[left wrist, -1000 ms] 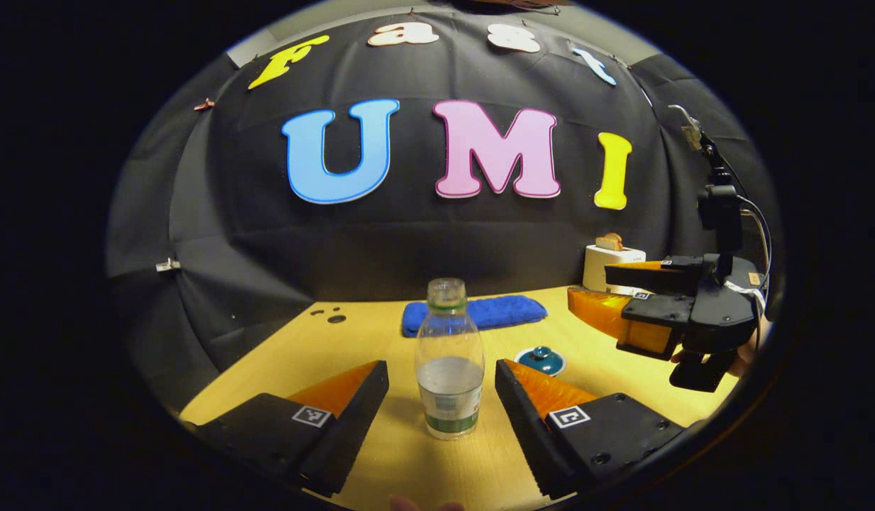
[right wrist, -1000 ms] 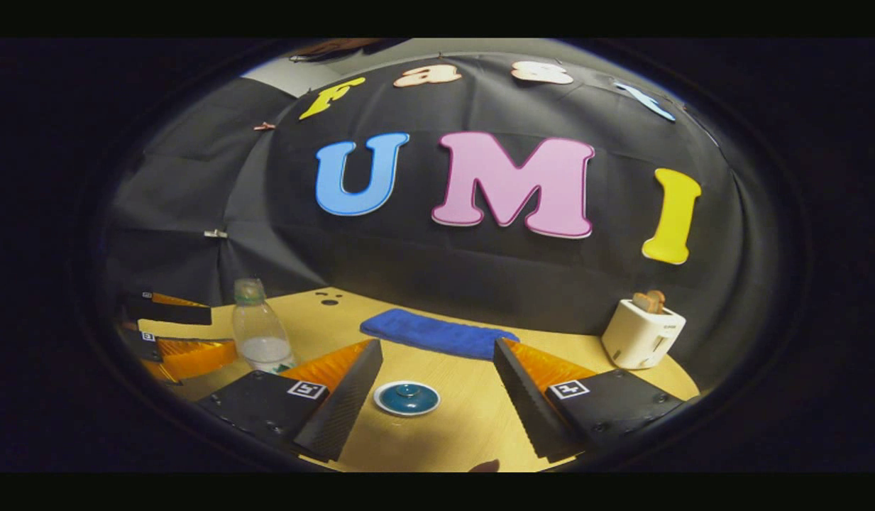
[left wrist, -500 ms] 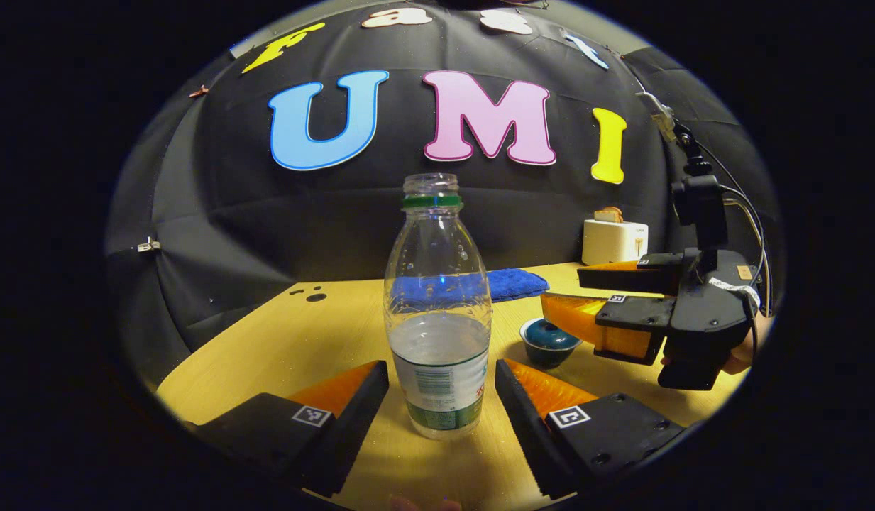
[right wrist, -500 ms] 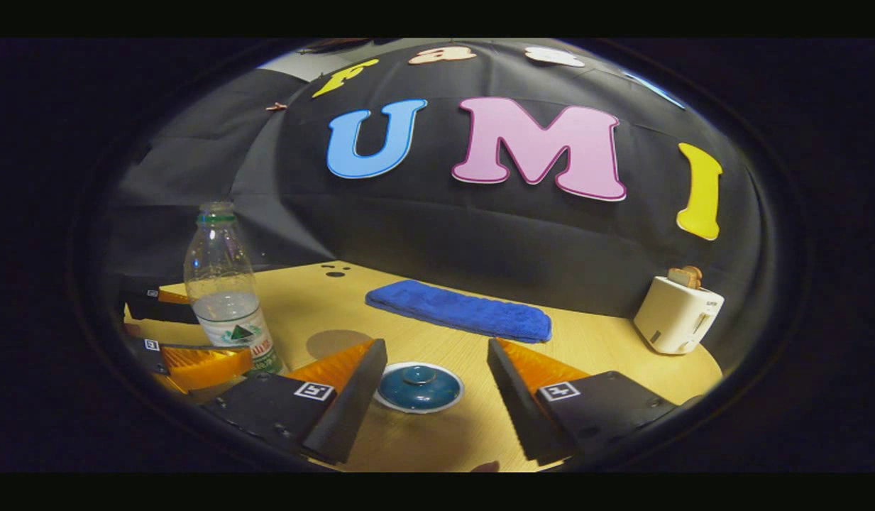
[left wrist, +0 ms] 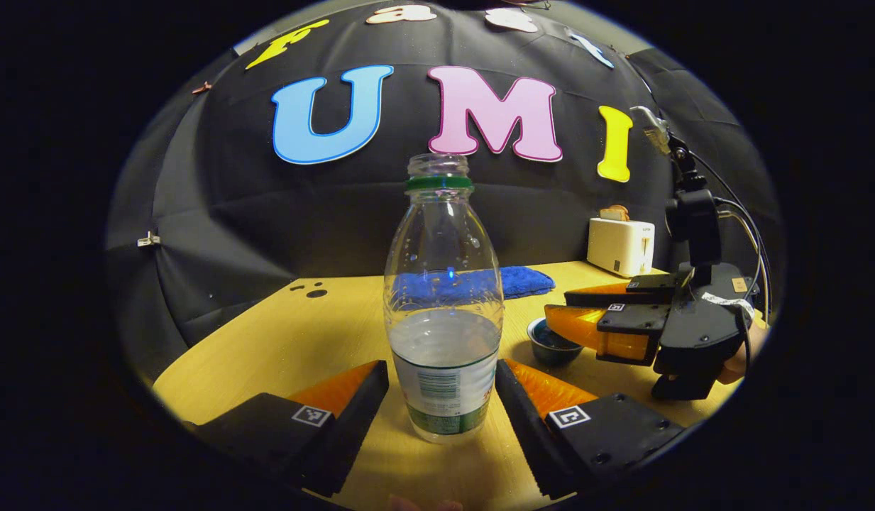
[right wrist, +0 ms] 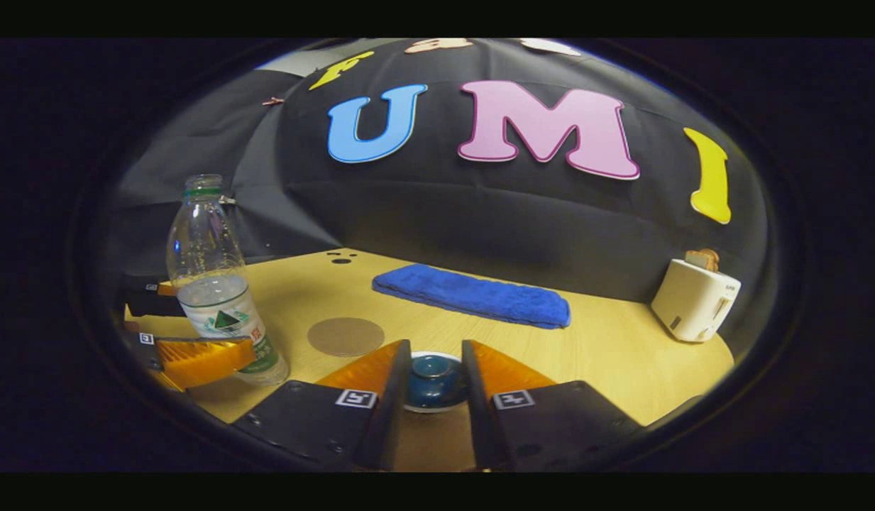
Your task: Open the teacup lid with one hand, grasp the water bottle and pour water into the teacup with the other hand; after pouring, place the water bottle on the coaster and then close the teacup lid.
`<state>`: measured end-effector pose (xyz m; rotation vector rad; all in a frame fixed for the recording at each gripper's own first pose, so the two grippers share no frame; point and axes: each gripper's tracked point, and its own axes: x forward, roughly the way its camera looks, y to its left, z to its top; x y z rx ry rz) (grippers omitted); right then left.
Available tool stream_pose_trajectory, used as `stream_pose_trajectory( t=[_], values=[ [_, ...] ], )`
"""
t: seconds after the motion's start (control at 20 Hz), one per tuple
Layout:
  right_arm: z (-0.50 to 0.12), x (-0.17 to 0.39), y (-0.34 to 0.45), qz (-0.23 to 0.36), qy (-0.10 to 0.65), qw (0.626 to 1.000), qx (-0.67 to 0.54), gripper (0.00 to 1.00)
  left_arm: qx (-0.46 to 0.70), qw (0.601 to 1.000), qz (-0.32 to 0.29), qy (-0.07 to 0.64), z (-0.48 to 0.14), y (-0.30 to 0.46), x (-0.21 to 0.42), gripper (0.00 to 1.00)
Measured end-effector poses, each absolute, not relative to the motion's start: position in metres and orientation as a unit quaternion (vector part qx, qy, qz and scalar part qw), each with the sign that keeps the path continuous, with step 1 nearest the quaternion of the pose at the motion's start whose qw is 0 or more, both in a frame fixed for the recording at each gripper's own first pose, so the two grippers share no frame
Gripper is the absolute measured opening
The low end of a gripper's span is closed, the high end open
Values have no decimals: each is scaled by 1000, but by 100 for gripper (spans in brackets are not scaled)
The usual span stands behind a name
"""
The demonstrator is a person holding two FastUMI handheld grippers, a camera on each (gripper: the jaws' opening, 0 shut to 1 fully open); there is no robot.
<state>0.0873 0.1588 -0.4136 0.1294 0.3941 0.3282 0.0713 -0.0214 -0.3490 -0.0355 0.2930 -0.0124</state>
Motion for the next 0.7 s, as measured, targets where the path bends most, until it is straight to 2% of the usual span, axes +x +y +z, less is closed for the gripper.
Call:
stream_pose_trajectory(
  t=[0.05,0.15,0.3,0.35,0.4,0.55,0.65,0.7],
  values=[
    [-416,87,160,162,199,964,72,39,-19,989,-6,145,-350,-22,71,95],
    [-421,87,162,165,206,961,82,36,-19,989,-4,146,-350,-22,73,95],
    [-416,87,162,168,204,961,88,25,-18,989,-3,145,-350,-24,75,95],
    [-416,86,160,166,203,961,88,25,-18,989,-3,144,-350,-23,75,95],
    [-415,87,160,168,202,961,88,34,-19,989,-3,144,-348,-24,76,95],
    [-400,90,160,168,181,965,92,32,-17,989,-1,144,-350,-23,76,95],
    [-392,91,153,162,174,967,92,22,-16,990,1,142,-348,-22,77,95],
    [-385,92,147,155,167,969,93,27,-15,990,1,141,-347,-22,78,95]
  ],
)
